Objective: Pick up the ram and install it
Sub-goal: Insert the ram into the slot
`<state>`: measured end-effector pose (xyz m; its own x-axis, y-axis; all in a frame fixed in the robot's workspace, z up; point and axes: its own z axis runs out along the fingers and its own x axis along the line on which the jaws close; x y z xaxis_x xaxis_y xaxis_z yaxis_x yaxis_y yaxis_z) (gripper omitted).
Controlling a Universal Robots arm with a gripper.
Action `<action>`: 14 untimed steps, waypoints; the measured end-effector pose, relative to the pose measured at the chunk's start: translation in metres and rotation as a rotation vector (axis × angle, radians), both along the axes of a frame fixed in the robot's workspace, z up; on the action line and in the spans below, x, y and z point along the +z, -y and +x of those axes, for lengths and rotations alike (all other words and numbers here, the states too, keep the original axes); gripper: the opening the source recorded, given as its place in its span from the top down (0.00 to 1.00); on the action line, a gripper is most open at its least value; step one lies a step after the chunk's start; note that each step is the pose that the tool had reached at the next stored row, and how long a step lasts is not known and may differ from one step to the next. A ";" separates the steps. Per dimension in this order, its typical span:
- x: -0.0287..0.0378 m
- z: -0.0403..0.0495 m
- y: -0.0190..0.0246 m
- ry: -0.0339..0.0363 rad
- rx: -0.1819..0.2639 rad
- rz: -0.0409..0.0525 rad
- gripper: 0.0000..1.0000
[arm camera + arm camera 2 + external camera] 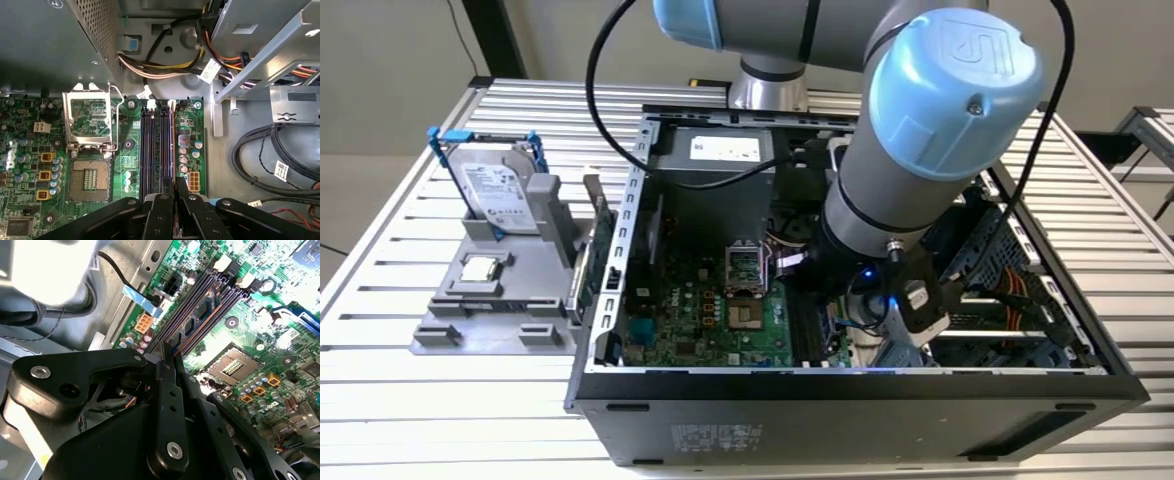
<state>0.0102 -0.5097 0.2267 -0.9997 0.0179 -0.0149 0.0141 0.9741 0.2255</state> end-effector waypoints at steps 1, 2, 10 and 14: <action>-0.0001 0.0000 0.0000 0.0000 -0.001 0.0001 1.00; -0.0004 0.0001 -0.0001 0.0001 -0.002 0.0003 1.00; -0.0025 0.0011 -0.0001 0.0001 -0.016 0.0004 1.00; -0.0035 0.0011 -0.0002 0.0001 -0.016 0.0002 1.00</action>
<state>0.0113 -0.5096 0.2232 -0.9993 0.0341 -0.0149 0.0299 0.9737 0.2257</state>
